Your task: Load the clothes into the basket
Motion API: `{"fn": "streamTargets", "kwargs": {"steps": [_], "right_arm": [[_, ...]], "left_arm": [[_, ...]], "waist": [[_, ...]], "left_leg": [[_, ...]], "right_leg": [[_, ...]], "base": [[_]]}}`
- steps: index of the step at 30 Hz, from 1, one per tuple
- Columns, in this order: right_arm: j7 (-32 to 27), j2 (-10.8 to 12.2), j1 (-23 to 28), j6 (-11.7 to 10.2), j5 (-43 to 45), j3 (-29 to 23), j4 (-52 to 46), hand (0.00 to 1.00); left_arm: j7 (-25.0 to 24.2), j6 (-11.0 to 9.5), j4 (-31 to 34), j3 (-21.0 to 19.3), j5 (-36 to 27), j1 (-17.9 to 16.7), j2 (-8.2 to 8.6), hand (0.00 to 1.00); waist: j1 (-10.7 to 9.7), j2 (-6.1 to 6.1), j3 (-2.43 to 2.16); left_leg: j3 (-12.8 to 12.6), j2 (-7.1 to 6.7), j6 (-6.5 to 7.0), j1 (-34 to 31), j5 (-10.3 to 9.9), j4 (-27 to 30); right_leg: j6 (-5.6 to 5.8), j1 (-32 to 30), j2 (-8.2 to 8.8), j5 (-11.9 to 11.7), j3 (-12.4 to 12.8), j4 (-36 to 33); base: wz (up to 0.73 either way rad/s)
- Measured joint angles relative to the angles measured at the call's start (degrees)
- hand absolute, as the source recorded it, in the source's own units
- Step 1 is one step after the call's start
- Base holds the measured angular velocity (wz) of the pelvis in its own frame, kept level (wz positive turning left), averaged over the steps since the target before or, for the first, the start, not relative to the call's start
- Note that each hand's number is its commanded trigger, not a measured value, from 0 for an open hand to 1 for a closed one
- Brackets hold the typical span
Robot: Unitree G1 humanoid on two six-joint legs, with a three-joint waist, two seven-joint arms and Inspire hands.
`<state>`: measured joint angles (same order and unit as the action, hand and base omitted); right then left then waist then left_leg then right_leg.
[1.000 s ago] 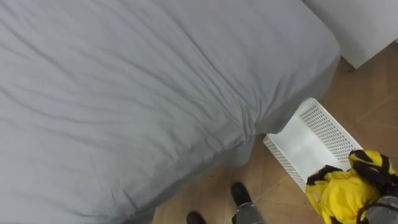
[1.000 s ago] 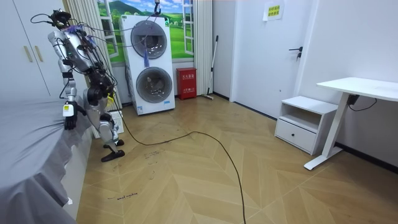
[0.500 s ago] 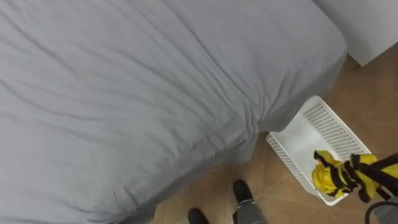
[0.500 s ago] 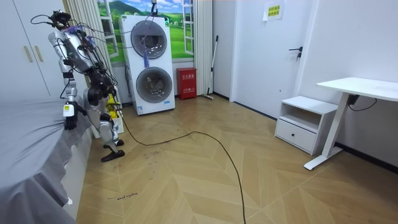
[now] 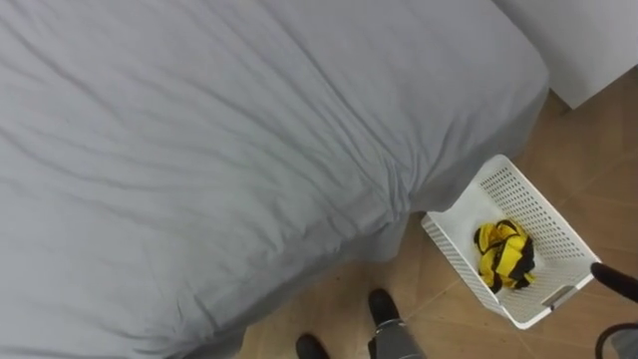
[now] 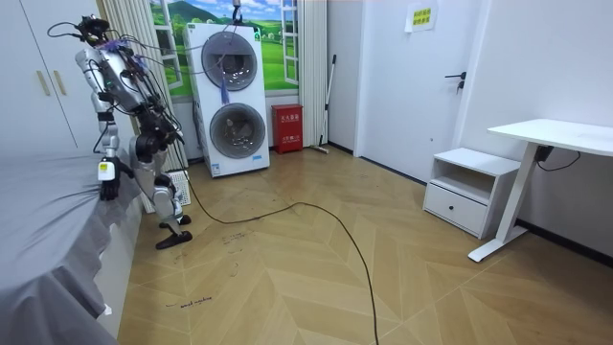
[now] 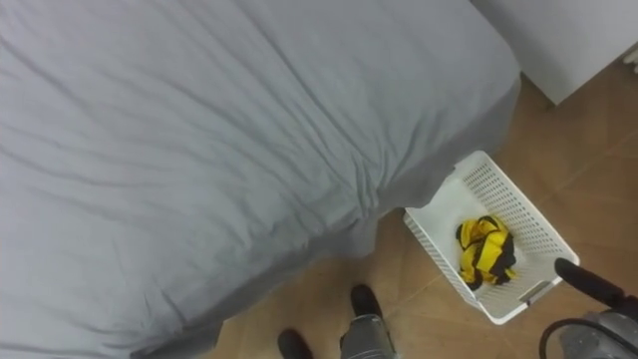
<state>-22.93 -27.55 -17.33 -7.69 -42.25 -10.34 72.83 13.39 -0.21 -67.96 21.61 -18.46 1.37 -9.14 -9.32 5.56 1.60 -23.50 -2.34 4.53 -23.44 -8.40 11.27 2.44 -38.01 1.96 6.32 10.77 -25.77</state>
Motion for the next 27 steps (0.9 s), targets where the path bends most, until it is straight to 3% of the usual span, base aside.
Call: {"fn": "streamTargets", "kwargs": {"steps": [9, 13, 18, 22, 27], "right_arm": [[2.41, 0.00, 0.73, -0.02, 0.02, 0.11, -0.03, 0.00], [3.02, 1.14, 3.15, -0.49, 2.62, 0.69, 0.65, 0.00], [5.22, 5.26, 9.61, -1.08, 3.65, 2.22, 0.57, 0.00], [8.33, 10.87, 15.37, -1.06, 1.87, 2.18, 0.80, 0.00], [12.61, 15.13, 20.27, -0.90, -1.00, 2.28, 0.64, 0.00]], "left_arm": [[-0.61, -0.15, 1.53, -0.01, -0.05, -0.99, -0.33, 0.00], [-1.24, -0.18, 1.61, -0.01, -0.07, -1.38, -0.33, 0.00], [-1.75, -0.66, 1.35, -1.08, 0.04, -2.41, -0.34, 0.00], [-2.04, -2.54, 1.51, -3.73, 0.65, -5.05, -0.16, 0.00], [-2.44, -3.40, 1.73, -5.95, 3.38, -6.64, -0.06, 0.00]], "waist": [[0.07, 0.01, -0.06], [0.16, 0.02, -0.13], [0.14, -0.23, -0.62], [0.09, -0.72, -0.89], [-0.13, -2.56, -0.98]], "left_leg": [[0.04, 0.06, 0.00, 0.04, 0.00, 0.13], [0.41, 0.55, -0.05, 1.44, -0.02, 0.50], [2.30, 1.40, -0.42, 4.40, -0.21, 0.49], [4.95, 1.92, -0.93, 9.72, -0.53, -0.91], [8.60, 1.58, -1.03, 14.68, -0.50, -2.07]], "right_leg": [[-0.03, 0.18, 0.02, -0.03, -0.10, 0.05], [-0.15, 2.22, -0.07, 0.05, -0.75, 0.51], [-0.46, 7.41, -0.08, 0.00, -3.24, 3.38], [-0.86, 14.36, 0.03, 0.31, -5.82, 6.32], [-0.77, 20.94, 0.83, 1.60, -9.08, 7.57]], "base": [[0.00], [0.07], [0.17], [0.22], [0.38]]}}
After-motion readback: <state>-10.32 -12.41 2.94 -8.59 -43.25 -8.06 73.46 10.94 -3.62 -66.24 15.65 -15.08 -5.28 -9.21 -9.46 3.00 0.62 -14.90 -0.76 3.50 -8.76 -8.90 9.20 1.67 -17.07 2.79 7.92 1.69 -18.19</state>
